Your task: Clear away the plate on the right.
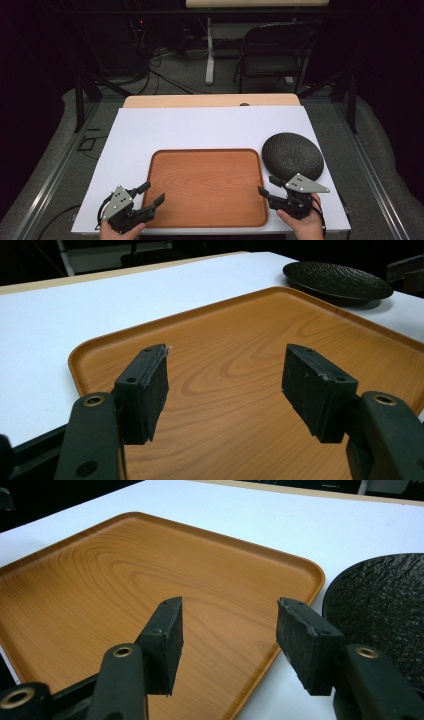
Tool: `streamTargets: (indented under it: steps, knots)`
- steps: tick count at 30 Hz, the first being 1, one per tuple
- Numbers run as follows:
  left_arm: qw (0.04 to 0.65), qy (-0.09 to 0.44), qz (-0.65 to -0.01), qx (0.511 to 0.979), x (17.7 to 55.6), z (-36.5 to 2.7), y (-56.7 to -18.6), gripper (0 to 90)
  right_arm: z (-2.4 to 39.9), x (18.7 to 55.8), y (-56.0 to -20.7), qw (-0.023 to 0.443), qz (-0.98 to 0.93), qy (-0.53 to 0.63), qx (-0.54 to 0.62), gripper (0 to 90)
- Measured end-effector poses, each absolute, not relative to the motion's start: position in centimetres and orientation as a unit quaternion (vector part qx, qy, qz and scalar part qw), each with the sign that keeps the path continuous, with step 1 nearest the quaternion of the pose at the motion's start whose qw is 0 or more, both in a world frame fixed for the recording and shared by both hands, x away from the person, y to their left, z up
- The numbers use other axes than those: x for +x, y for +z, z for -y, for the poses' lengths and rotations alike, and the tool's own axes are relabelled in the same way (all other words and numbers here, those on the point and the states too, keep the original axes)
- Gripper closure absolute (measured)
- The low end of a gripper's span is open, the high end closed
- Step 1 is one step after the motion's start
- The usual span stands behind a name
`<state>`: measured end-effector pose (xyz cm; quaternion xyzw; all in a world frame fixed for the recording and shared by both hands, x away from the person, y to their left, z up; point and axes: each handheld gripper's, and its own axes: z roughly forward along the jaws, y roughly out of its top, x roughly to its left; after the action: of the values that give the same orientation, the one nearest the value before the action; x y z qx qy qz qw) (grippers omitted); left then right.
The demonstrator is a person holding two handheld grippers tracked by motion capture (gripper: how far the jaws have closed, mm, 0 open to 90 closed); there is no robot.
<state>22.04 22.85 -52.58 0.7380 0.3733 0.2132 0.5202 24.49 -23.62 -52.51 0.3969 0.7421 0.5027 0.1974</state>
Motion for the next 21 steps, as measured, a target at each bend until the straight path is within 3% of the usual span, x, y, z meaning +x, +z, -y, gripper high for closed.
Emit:
streamTargets:
  steps: [21]
  knots:
    - [0.520, 0.208, -0.394, 0.729, 22.0, -23.4, -52.7, 35.2, 27.9, 26.2, -51.9, 0.173, -0.682, 0.507, 0.498, 40.6]
